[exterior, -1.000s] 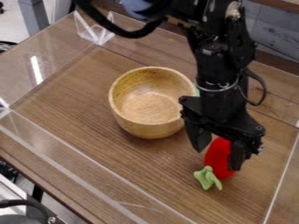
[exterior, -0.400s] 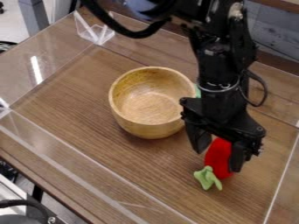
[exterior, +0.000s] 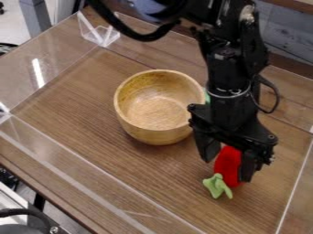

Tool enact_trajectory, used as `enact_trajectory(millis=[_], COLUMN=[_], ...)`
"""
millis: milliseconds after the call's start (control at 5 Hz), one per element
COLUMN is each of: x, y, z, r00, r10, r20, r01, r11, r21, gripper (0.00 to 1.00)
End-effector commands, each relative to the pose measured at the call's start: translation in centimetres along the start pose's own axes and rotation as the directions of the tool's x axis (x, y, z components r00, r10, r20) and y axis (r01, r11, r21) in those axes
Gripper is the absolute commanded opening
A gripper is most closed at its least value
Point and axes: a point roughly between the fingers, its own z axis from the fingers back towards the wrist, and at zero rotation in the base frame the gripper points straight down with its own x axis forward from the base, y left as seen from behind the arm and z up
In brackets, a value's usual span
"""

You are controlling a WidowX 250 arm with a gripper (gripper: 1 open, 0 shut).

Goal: Move the red fruit to the right

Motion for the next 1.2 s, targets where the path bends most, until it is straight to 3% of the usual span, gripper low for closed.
enact_trajectory(millis=[0,800,1000], x=[1.1,1.09,1.21], y=[-0.21,0.04,0.17], z=[0.92,0.77,0.68], r00=[0.999,1.0,1.0], r10=[-0.005,0.006,0.01], r20=[0.037,0.02,0.019], r01=[0.005,-0.006,-0.01], r11=[1.0,1.0,1.0], r21=[-0.006,-0.006,-0.004], gripper=[1.0,1.0,0.0])
